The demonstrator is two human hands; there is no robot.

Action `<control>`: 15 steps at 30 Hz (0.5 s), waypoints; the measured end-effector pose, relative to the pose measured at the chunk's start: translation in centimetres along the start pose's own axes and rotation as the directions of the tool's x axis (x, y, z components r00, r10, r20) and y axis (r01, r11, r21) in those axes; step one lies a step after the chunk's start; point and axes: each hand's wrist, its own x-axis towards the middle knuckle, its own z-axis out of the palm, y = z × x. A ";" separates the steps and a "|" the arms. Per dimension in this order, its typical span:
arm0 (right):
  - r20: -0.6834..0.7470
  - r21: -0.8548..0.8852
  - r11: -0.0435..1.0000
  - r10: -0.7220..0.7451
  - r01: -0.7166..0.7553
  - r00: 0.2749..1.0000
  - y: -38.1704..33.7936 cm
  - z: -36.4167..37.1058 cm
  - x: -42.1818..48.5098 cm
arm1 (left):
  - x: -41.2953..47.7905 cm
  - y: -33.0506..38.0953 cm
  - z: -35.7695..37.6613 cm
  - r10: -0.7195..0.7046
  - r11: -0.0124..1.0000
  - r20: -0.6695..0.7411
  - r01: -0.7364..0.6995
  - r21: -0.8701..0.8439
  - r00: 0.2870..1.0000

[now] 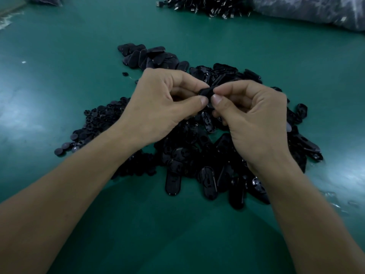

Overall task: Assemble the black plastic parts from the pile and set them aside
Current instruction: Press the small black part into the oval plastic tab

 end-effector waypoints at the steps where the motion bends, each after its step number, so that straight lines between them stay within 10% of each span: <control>1: -0.005 -0.004 1.000 0.001 -0.001 1.000 0.0 0.0 0.0 | 0.0 -0.1 0.0 0.005 1.000 0.001 -0.005 0.012 1.000; 15: -0.019 -0.228 0.972 -0.068 0.062 0.997 -0.5 1.0 -0.8 | 0.0 -1.0 1.1 -0.069 0.995 -0.139 0.077 0.055 0.988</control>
